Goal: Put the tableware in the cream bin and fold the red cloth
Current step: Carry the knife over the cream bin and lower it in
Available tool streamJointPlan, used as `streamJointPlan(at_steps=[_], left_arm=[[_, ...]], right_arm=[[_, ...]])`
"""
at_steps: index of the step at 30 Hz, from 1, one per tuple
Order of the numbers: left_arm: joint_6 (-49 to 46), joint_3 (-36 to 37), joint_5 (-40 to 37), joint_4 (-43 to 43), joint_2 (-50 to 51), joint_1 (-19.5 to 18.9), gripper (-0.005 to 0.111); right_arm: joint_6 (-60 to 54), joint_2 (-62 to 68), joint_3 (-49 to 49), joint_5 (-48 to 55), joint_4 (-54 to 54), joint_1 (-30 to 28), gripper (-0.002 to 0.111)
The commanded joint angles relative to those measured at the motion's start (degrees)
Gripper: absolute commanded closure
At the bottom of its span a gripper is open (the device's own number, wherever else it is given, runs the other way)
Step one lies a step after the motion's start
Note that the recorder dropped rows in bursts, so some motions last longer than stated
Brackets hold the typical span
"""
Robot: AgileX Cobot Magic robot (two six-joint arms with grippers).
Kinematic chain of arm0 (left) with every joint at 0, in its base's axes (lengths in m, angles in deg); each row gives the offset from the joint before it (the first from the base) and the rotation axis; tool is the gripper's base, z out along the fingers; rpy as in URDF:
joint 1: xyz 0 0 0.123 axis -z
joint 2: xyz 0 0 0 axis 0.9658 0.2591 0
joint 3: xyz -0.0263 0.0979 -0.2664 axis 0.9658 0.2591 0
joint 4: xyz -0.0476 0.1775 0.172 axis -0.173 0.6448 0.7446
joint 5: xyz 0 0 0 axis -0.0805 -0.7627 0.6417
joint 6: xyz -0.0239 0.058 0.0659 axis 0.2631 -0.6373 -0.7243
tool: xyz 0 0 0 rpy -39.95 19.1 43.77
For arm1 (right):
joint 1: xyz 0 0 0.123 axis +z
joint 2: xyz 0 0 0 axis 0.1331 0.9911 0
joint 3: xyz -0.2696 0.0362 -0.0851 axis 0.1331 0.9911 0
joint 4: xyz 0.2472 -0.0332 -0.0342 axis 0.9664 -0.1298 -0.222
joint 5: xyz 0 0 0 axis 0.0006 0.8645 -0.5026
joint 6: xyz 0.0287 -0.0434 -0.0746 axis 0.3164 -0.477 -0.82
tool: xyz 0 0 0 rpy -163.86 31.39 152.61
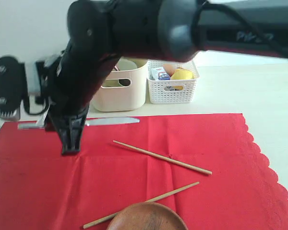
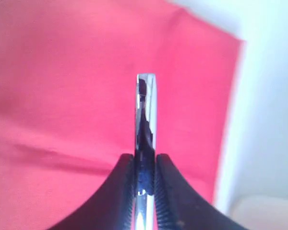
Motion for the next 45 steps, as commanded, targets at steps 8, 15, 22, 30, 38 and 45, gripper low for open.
streamJointPlan(at_steps=[8, 15, 22, 30, 38, 45], left_arm=[[0.0, 0.0, 0.7, 0.3, -0.3, 0.3, 0.106], [0.0, 0.0, 0.7, 0.3, -0.3, 0.3, 0.106], [0.0, 0.0, 0.7, 0.3, -0.3, 0.3, 0.106], [0.0, 0.0, 0.7, 0.3, -0.3, 0.3, 0.106], [0.0, 0.0, 0.7, 0.3, -0.3, 0.3, 0.106], [0.0, 0.0, 0.7, 0.3, -0.3, 0.3, 0.106]], right_arm=[[-14.6, -7.0, -0.8, -14.6, 22.5, -13.0, 0.108], [-33.5, -5.7, -0.8, -21.8, 36.3, -16.7, 0.108], [-55.7, -1.7, -0.8, -23.6, 53.9, -17.4, 0.108], [-59.1, 4.4, -4.9, -24.4, 57.7, -17.4, 0.108], [-59.1, 11.1, -10.3, -28.1, 57.6, -17.4, 0.108], [-59.1, 15.9, -12.4, -33.9, 57.6, -17.4, 0.108]])
